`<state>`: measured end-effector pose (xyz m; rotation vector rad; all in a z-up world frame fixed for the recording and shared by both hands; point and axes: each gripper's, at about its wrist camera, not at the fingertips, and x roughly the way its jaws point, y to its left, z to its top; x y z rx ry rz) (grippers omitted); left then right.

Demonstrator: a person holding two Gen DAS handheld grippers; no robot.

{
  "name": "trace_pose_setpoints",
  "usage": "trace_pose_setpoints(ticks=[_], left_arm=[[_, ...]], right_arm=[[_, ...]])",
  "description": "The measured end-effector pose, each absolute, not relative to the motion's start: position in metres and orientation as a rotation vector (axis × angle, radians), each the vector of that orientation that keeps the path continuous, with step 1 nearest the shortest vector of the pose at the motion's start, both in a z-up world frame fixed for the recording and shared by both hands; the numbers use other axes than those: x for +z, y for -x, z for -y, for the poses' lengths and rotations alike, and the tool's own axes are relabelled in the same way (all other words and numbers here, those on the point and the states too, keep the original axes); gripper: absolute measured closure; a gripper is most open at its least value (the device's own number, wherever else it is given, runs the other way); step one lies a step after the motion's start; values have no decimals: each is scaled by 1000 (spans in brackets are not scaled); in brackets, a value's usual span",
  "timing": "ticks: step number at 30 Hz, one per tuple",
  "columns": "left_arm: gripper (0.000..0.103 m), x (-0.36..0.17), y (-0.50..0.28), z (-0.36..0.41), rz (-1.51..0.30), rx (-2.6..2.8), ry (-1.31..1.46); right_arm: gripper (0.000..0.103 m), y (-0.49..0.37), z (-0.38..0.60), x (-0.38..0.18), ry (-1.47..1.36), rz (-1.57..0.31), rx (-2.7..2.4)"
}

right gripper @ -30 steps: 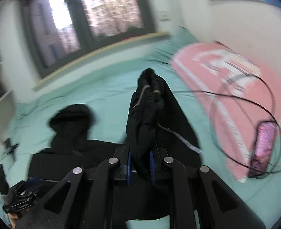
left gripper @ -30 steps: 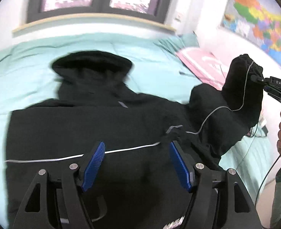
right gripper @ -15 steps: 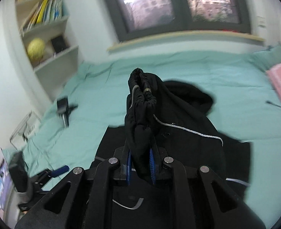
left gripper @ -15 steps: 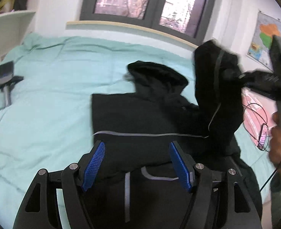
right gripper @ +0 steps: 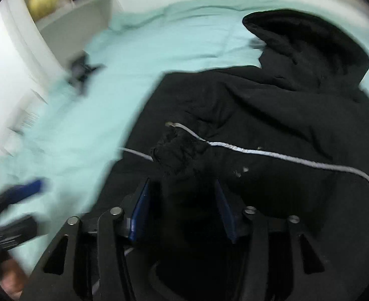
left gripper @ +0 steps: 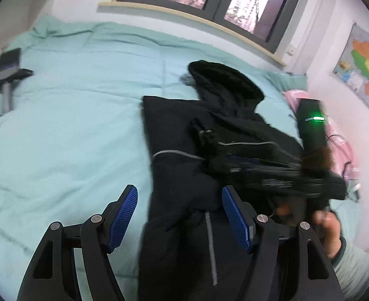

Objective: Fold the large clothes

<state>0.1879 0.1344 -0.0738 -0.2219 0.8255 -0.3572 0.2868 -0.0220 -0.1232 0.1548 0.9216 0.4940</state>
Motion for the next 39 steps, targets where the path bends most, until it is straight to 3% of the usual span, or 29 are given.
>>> trace_pose_setpoints(ticks=[6, 10, 11, 12, 13, 18, 20, 21, 25, 28, 30, 32, 35, 39], left_arm=[[32, -73, -236, -101, -882, -422, 254], [32, -93, -276, -64, -972, -426, 256], [36, -100, -285, -54, -993, -425, 247], [52, -106, -293, -44, -1000, -414, 224], [86, -111, -300, -35, -1005, -393, 195], [85, -82, -292, -72, -893, -423, 358], [85, -78, -288, -99, -883, -428, 415], [85, -83, -288, -108, -911, -419, 410], [82, -146, -298, -123, -1120, -387, 458], [81, -139, -290, -133, -1077, -425, 524], [72, -110, -277, -129, -996, -407, 415], [46, -78, -264, -118, -902, -312, 251], [41, -42, -256, -86, -821, -369, 169], [39, -54, -280, -32, -886, -381, 141]], right_arm=[[47, -250, 112, -72, -188, -827, 433], [47, -231, 180, -72, -168, -828, 256], [47, -225, 197, -73, -177, -830, 218], [47, -223, 217, -72, -189, -832, 184], [47, -218, 238, -74, -208, -836, 139], [46, -210, 287, -70, -203, -858, 49], [41, -216, 286, -76, -177, -861, 34], [35, -222, 285, -82, -172, -871, 38], [34, -256, 266, -133, -81, -954, 24], [35, -259, 262, -150, -94, -954, -3], [37, -258, 264, -143, -92, -975, -5], [37, -256, 264, -125, -75, -971, -5], [35, -251, 250, -85, -48, -842, 43], [28, -280, 217, -75, 20, -830, 22]])
